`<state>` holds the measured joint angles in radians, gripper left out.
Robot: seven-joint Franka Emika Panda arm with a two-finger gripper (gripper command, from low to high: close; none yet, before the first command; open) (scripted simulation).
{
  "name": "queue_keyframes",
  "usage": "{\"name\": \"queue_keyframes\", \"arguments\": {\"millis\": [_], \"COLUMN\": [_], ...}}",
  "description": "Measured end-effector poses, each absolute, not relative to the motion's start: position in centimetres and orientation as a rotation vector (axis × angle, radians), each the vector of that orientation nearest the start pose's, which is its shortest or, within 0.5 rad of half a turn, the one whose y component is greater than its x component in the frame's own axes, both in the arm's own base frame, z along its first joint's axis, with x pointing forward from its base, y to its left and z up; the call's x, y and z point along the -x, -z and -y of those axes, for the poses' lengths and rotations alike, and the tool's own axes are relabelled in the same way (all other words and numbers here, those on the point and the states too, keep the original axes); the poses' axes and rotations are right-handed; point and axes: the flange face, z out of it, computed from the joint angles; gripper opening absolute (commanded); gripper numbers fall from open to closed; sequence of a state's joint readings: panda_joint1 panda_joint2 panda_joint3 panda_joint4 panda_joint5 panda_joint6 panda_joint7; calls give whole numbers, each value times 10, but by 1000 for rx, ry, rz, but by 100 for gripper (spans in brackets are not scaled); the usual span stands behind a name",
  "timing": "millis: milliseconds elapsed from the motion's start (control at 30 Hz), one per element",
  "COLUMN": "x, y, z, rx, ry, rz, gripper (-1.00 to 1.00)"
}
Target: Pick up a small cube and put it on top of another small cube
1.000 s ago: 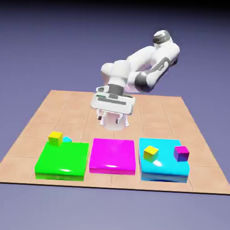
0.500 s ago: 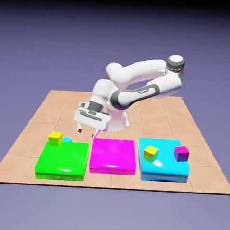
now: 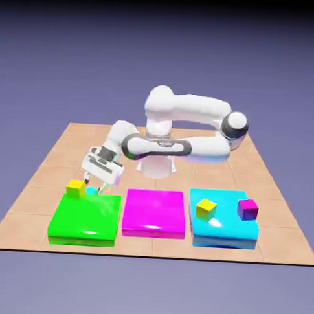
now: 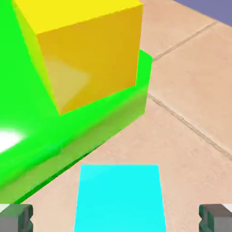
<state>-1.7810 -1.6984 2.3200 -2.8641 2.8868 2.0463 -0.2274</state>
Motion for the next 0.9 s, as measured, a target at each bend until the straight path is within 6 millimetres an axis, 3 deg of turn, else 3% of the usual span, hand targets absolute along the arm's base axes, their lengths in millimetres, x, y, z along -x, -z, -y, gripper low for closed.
{"name": "queue_keyframes", "arguments": {"millis": [33,100,267,567,900], "x": [-209,-209,-187,-195,-220], "y": [-100,-100,-157,-163,-189], "z": [218,218,198,178,167], "rx": [2147,2147,2147,1977,1835], "ry": [1033,1033,1034,845,762], "rz": [-2016,-2015,-2013,-2395,-2675], "gripper": [-100,-100,-100,-100,-100]}}
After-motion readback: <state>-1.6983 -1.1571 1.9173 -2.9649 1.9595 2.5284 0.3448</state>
